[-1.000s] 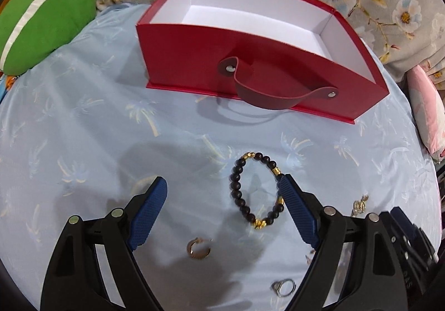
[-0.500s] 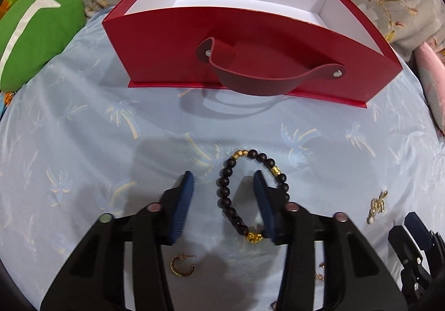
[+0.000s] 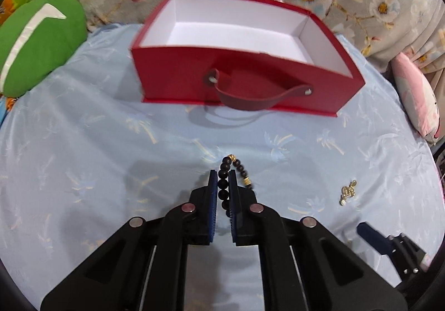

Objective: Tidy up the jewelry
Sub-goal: 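Grasp the silver ring with the right tool, then carry the bead bracelet and silver ring over the red box with both tools, then open the right tool to drop the ring while the left tool releases the bracelet, then move both open tools back over the earrings on the sheet, then grasp a gold hoop earring with the left tool while the right tool grasps the other hoop, then carry both gold hoop earrings over the red box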

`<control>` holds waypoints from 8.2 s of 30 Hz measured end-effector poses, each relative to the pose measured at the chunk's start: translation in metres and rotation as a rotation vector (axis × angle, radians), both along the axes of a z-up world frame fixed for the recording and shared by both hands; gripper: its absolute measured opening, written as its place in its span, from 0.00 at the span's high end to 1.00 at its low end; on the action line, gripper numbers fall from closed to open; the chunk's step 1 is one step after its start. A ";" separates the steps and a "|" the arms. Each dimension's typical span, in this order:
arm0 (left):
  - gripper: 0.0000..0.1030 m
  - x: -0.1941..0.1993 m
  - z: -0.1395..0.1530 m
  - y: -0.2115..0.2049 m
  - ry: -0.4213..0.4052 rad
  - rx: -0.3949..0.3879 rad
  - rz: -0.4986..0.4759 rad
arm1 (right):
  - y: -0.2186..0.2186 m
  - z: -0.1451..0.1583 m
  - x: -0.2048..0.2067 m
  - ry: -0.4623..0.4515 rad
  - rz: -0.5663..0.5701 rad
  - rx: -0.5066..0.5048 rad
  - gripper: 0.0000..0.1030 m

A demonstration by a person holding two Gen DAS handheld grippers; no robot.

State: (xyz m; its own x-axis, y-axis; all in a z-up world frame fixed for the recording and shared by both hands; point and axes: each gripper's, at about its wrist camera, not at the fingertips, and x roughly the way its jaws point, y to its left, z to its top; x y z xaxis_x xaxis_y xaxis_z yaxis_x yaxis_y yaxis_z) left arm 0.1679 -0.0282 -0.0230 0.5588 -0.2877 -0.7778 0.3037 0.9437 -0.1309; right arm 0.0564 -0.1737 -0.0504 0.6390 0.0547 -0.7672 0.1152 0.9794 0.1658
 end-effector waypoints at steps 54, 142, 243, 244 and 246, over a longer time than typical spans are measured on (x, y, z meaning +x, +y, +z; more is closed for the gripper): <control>0.93 -0.016 0.148 0.003 -0.315 -0.013 -0.013 | -0.011 0.167 0.031 -0.380 0.017 -0.137 0.82; 0.27 -0.025 -0.003 0.042 -0.031 0.083 0.053 | -0.056 0.050 -0.021 -0.129 -0.121 -0.077 0.58; 0.84 0.117 0.170 -0.037 -0.413 0.040 0.068 | -0.060 0.206 0.161 -0.436 -0.029 -0.116 0.84; 0.84 0.123 0.166 -0.039 -0.405 0.045 0.070 | -0.062 0.201 0.167 -0.426 -0.030 -0.113 0.84; 0.84 0.137 0.155 -0.044 -0.384 0.057 0.073 | -0.064 0.191 0.181 -0.405 -0.035 -0.110 0.84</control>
State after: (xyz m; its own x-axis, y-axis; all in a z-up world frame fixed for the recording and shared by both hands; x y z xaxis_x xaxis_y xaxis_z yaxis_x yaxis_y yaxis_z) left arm 0.3047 -0.0719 0.1321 0.8296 -0.1986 -0.5219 0.2522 0.9671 0.0329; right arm 0.2373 -0.2379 0.1411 0.8901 -0.0409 -0.4540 0.0959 0.9905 0.0988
